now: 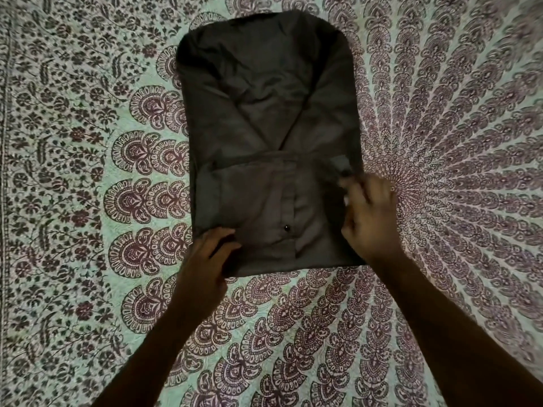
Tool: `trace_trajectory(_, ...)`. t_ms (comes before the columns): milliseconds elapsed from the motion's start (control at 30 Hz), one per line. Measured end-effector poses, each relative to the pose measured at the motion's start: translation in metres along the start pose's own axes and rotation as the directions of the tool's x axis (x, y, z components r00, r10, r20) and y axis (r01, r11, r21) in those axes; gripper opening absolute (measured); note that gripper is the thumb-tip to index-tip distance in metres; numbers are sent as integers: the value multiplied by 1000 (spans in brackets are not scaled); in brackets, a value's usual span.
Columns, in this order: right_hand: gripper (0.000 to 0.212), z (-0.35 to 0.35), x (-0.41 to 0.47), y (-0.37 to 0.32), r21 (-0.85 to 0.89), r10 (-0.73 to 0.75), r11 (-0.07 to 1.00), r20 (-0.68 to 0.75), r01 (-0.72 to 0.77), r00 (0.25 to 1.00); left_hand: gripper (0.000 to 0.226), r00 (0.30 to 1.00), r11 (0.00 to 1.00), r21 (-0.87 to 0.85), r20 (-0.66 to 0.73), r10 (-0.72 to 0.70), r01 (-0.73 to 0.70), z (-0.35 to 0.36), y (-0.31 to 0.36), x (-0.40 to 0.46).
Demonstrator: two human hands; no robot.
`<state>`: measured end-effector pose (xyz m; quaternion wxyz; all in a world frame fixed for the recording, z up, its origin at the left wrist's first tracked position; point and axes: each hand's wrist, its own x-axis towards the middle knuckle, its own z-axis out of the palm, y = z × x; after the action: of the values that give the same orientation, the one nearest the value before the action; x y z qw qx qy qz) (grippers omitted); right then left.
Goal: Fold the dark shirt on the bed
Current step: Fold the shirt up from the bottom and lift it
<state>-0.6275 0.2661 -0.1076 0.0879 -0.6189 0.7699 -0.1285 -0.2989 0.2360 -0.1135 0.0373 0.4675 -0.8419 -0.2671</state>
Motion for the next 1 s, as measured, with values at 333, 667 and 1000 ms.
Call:
trace_trajectory(333,84,-5,-86,35,-97,-248,937,492,336,834,86,994,999,29,109,-28,25,-4,-27,-16)
trace_trajectory(667,56,-19,-24,42,347,-168,930,114,120,979,58,974,951,-310,-219,-61,-11,-38,-31,22)
trace_trajectory(1000,19,-64,100,3,827,281,557,-101,-76,954,28,836,693,-721,-366,-408,23,-111,-11,136)
